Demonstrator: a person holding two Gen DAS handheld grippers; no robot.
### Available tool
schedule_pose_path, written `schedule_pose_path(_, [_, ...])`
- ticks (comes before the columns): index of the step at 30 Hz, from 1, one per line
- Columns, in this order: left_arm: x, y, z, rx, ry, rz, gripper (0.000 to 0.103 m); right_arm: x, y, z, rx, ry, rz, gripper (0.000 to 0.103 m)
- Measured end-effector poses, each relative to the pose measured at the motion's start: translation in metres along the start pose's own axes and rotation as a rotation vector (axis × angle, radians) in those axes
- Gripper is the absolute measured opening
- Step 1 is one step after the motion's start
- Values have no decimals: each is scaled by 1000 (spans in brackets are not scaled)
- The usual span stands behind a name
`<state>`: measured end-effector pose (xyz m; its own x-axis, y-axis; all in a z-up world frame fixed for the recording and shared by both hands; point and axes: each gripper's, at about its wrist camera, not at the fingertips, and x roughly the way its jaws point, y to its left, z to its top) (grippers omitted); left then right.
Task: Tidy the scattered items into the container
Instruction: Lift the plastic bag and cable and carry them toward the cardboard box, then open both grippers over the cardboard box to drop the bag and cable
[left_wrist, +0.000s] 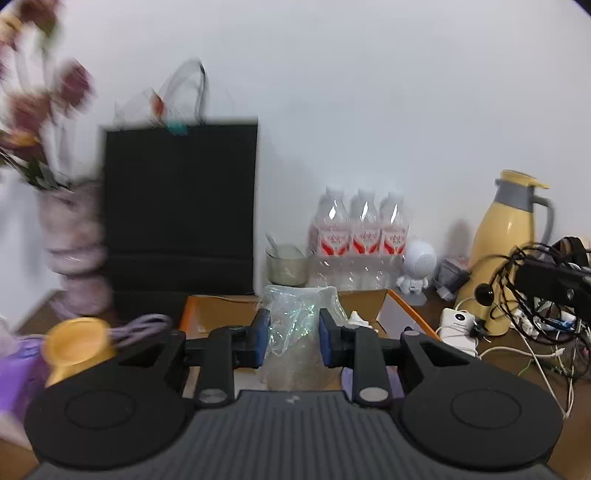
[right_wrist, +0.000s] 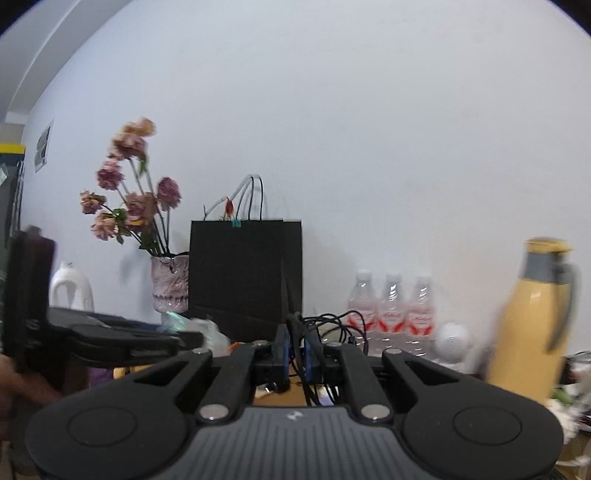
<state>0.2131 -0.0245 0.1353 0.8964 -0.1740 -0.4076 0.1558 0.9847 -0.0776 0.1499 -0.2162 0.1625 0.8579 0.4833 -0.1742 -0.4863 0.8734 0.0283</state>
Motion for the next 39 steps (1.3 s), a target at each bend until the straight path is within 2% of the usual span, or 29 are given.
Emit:
schedule_pose_path(2, [47, 5, 15, 1, 84, 12, 28, 47, -21, 15, 20, 78, 21, 7])
schedule_pose_path(5, [113, 5, 24, 15, 189, 57, 28, 111, -48, 23, 36, 204, -16, 7])
schedule_pose_path(8, [165, 11, 25, 0, 313, 49, 28, 168, -72, 19, 75, 338, -40, 7])
schedule_pose_path(12, [218, 21, 22, -71, 474, 55, 28, 229, -94, 0, 109, 508, -94, 7])
schedule_pose_path(16, [242, 25, 18, -65, 519, 123, 31, 273, -121, -24, 191, 658, -98, 7])
schedule_pose_path(17, [244, 26, 18, -71, 528, 124, 33, 281, -126, -30, 221, 690, -101, 8])
schedule_pose_path(18, [245, 28, 18, -93, 529, 115, 40, 288, -129, -36, 238, 717, -105, 11])
schedule_pose_path(20, [239, 33, 20, -126, 519, 90, 42, 294, -131, -42, 262, 759, -113, 16])
schedule_pose_path(21, [235, 33, 22, -126, 526, 90, 46, 294, -133, -42, 288, 772, -122, 22])
schedule_pose_path(22, [230, 33, 25, -124, 517, 87, 47, 294, -134, -40, 316, 779, -130, 34])
schedule_pose_path(24, [218, 34, 33, -116, 503, 100, 48, 287, -134, -32, 348, 770, -128, 45])
schedule_pose_path(26, [204, 36, 39, -116, 500, 112, 54, 275, -131, -19, 349, 755, -117, 46])
schedule_pose_path(27, [197, 38, 42, -121, 504, 118, 59, 267, -129, -11, 347, 745, -116, 47])
schedule_pose_path(31, [173, 42, 53, -126, 524, 120, 83, 239, -116, 8, 311, 737, -96, 65])
schedule_pose_path(36, [142, 40, 45, -115, 542, 141, 86, 216, -93, 3, 280, 808, -116, 66])
schedule_pose_path(39, [116, 33, 38, -73, 511, 147, 91, 197, -81, -1, 294, 785, -114, 68])
